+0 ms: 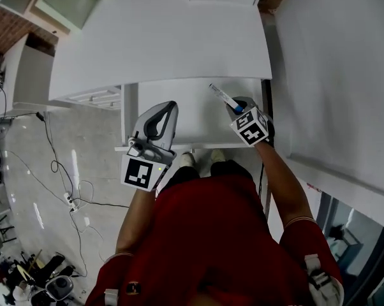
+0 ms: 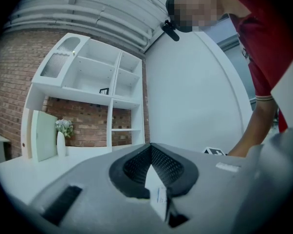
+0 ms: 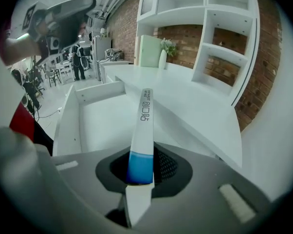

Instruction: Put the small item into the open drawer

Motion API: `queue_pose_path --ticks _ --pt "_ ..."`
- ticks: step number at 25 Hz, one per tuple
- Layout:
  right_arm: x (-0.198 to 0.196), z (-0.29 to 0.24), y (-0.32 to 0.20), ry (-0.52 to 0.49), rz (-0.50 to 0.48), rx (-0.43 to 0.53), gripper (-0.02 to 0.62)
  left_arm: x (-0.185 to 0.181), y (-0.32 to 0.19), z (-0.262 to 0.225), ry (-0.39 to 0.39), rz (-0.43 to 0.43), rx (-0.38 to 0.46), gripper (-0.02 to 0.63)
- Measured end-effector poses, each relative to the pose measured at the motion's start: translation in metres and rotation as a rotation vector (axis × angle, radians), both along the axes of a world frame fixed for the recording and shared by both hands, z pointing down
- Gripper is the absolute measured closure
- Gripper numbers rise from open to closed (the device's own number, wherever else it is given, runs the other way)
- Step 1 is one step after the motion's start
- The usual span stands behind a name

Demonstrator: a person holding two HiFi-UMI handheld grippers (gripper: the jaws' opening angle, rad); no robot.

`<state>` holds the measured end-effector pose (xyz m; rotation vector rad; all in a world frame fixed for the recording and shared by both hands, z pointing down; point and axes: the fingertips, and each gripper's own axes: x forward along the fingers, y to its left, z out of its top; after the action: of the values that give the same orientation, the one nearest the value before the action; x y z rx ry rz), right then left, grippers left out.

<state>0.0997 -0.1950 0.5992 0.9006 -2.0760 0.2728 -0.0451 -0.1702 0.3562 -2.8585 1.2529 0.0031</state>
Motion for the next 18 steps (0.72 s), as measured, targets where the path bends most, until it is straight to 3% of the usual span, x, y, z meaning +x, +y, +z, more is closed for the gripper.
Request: queue_pose_path --ticks 10,18 --pt "-0.003 0.053 -0.03 0.046 -0.019 -0.094 0.529 -0.009 -0.016 0.008 -0.048 -0.084 -0.023 0.607" --pt "0.0 0.07 -0.047 0.029 0.027 -0.139 0.529 -0.012 -0.02 0.012 -0.074 -0.117 -0.044 0.607"
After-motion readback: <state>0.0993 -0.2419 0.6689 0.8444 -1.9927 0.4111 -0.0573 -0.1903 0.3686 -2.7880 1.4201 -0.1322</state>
